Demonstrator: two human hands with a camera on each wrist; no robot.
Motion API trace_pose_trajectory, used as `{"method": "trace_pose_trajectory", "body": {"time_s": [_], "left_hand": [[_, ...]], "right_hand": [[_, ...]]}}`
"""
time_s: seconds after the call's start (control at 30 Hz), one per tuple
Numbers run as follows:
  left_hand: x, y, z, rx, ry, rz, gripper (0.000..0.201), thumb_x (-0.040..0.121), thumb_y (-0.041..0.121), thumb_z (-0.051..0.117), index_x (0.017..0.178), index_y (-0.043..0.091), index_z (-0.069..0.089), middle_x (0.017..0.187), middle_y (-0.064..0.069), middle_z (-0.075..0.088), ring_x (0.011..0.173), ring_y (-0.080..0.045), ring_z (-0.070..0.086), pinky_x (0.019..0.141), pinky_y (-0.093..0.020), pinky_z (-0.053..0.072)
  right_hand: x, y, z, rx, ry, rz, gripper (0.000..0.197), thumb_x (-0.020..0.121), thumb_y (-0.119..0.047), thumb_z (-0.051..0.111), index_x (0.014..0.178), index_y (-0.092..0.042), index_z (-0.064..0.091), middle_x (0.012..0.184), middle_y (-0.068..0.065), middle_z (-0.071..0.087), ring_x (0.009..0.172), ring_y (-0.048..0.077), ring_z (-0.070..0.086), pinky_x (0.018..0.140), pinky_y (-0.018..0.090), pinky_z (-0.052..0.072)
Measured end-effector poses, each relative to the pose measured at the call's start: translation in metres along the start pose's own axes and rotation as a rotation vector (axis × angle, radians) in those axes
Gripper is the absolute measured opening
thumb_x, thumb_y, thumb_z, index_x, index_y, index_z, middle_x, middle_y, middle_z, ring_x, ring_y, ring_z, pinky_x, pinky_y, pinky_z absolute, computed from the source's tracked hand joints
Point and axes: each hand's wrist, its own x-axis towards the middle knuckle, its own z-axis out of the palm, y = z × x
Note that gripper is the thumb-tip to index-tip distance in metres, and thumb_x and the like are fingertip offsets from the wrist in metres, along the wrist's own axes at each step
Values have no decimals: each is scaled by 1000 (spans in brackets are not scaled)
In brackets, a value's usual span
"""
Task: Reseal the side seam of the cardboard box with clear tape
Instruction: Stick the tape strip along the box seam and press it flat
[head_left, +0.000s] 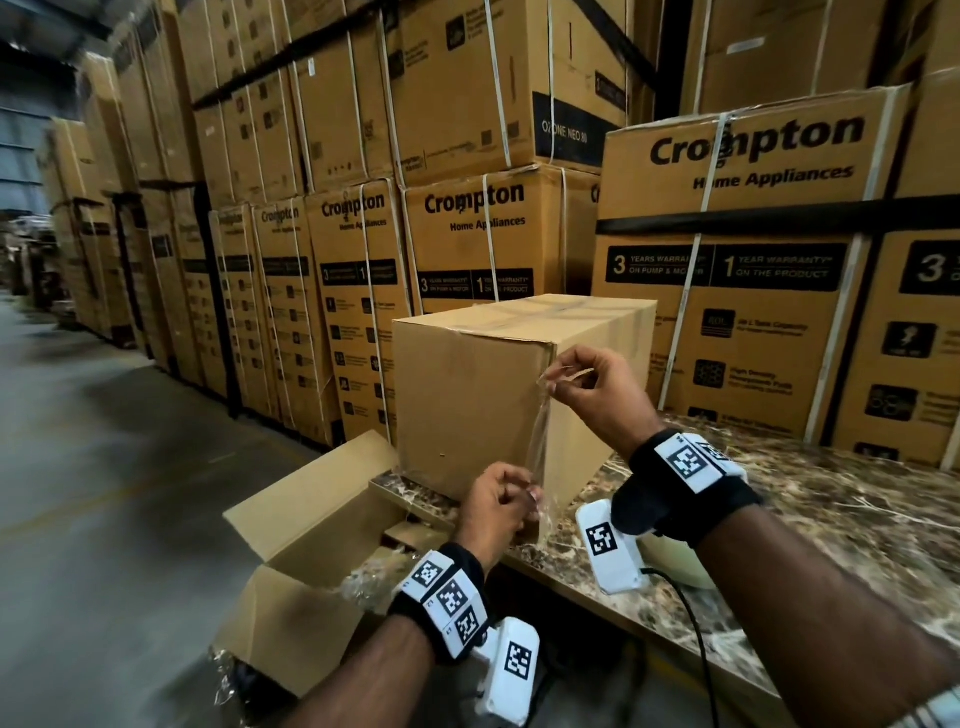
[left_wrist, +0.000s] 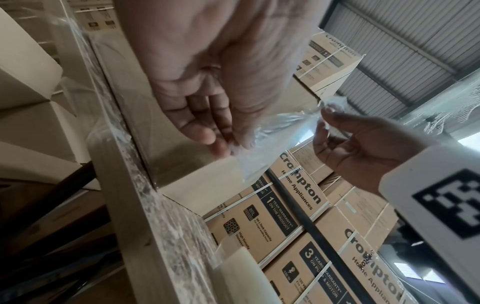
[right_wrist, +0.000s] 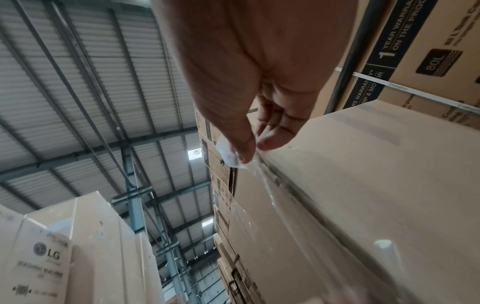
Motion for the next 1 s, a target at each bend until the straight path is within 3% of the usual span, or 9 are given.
{"method": "trace_pose_trajectory", "body": {"time_s": [0.1, 0.17, 0.23, 0.33, 0.57, 0.63, 0.73, 0.87, 1.0], "left_hand": [[5, -4, 5, -37, 48, 22, 21, 92, 12, 62, 110, 7, 53, 90, -8, 69, 67, -9, 62, 59, -17, 47], [8, -6, 8, -62, 75, 32, 17, 93, 11, 61, 105, 1, 54, 88, -8, 65, 66, -10, 59, 55, -15, 46], [11, -6, 10, -81, 73, 33, 10, 93, 12, 61, 97, 6, 55, 85, -6, 63, 66, -10, 57, 54, -14, 45], [14, -7, 13, -108, 58, 35, 9, 93, 11, 61, 88, 12, 54, 85, -9, 61, 63, -10, 55, 52, -14, 44], [19, -14, 18, -174, 79, 44, 11, 92, 11, 62, 87, 14, 53, 81, -1, 64, 63, -9, 56, 56, -19, 46], [19, -17, 17, -184, 89, 40, 10, 92, 12, 62, 89, 14, 53, 85, -3, 65, 66, -9, 57, 59, -20, 47], [19, -23, 16, -188, 78, 23, 9, 92, 14, 62, 91, 16, 53, 92, -7, 65, 74, -12, 59, 63, -22, 49], [20, -24, 16, -234, 65, 6, 9, 93, 14, 61, 98, 14, 53, 90, -5, 61, 76, -12, 58, 64, -21, 50], [27, -27, 18, -240, 59, -4, 8, 94, 14, 59, 98, 14, 53, 86, -5, 60, 74, -12, 57, 64, -22, 50]], "right_hand": [[6, 3, 5, -17, 38, -33, 7, 87, -8, 68, 86, -13, 72, 89, 3, 74, 86, 20, 70, 86, 41, 57], [11, 5, 5, -75, 70, -70, 7, 88, -12, 67, 88, -13, 73, 87, 0, 75, 86, 16, 70, 84, 40, 58], [12, 5, 2, -147, 99, -136, 7, 88, -12, 68, 88, -16, 74, 85, -5, 74, 82, 8, 69, 79, 34, 59], [14, 3, -4, -183, 139, -201, 13, 86, -6, 67, 86, -19, 69, 75, -11, 68, 69, -5, 63, 67, 16, 54], [17, -3, -5, -222, 73, -197, 15, 87, 0, 64, 84, -14, 60, 74, -11, 59, 67, -11, 54, 61, 6, 44], [16, -6, -5, -246, 45, -205, 14, 85, -1, 66, 83, -12, 59, 75, -8, 60, 67, -5, 56, 61, 9, 46], [18, -7, -3, -333, 12, -233, 13, 82, -3, 71, 83, -10, 59, 79, 0, 63, 73, 14, 59, 65, 24, 52], [25, -5, -1, -433, 13, -301, 15, 80, -5, 72, 79, -12, 59, 78, 0, 61, 72, 15, 53, 67, 31, 49], [31, 3, 3, -522, 63, -377, 14, 78, -14, 75, 78, -17, 61, 85, -2, 57, 86, 16, 49, 73, 37, 48]]}}
